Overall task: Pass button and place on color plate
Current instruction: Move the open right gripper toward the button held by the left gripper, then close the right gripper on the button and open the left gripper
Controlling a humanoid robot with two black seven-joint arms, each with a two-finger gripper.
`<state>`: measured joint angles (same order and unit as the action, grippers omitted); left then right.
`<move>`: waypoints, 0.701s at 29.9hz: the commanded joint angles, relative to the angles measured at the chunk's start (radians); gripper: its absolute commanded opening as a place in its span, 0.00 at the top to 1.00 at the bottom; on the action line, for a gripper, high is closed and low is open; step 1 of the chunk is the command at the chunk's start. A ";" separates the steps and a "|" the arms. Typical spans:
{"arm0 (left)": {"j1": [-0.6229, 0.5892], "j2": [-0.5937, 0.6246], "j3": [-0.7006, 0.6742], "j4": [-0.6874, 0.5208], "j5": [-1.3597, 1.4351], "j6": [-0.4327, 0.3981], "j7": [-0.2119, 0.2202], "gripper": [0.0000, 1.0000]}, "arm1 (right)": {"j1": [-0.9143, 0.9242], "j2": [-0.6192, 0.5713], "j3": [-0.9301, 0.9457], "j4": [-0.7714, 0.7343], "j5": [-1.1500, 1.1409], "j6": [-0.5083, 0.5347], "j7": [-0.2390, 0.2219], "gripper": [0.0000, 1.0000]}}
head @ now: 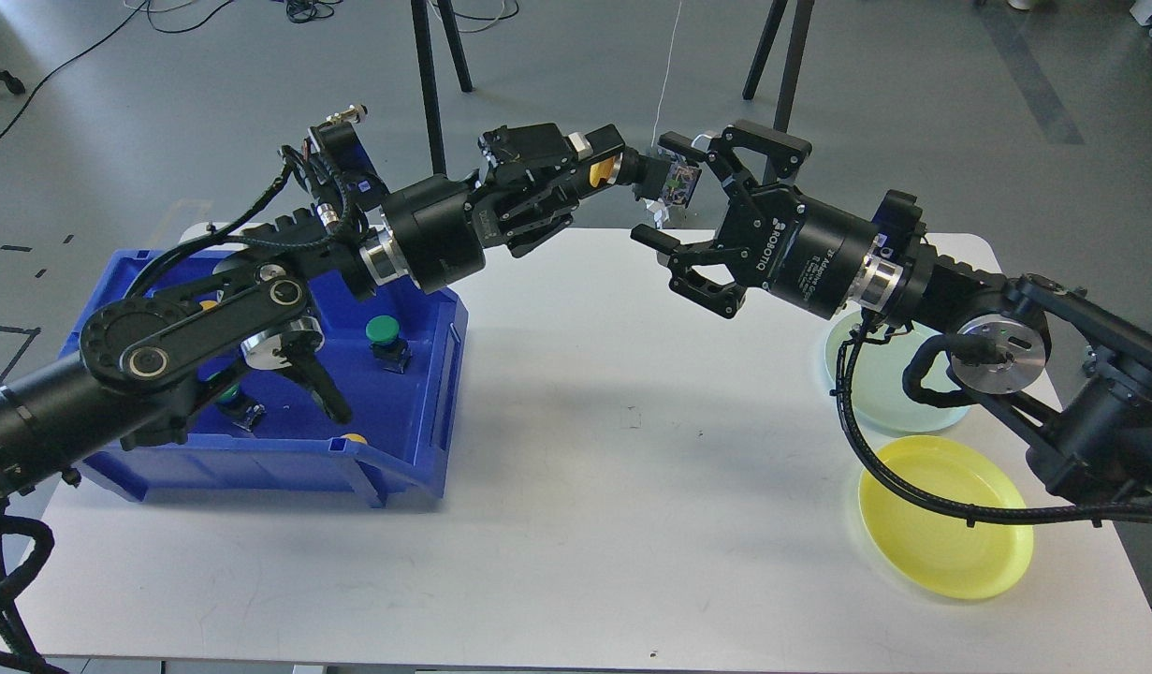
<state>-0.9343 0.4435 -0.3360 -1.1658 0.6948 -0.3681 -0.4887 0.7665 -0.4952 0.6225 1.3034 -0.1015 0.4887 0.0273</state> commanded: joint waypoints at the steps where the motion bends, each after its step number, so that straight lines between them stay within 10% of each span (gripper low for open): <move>1: 0.000 0.001 0.000 0.000 0.000 -0.006 0.000 0.93 | -0.001 0.000 0.000 -0.001 0.002 0.000 0.000 0.54; 12: 0.002 0.004 0.000 -0.002 0.002 -0.009 0.000 0.88 | -0.001 0.003 0.002 -0.004 0.002 0.000 0.000 0.86; 17: 0.000 0.003 0.000 -0.005 -0.001 0.000 0.000 0.40 | -0.001 0.003 0.002 -0.004 0.002 0.000 0.000 0.91; 21: 0.002 0.004 0.002 -0.008 -0.003 -0.011 0.000 0.23 | -0.003 -0.003 0.002 -0.003 0.002 0.000 -0.001 0.93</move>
<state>-0.9331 0.4460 -0.3360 -1.1721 0.6920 -0.3715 -0.4886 0.7641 -0.4932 0.6219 1.3000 -0.1016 0.4891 0.0241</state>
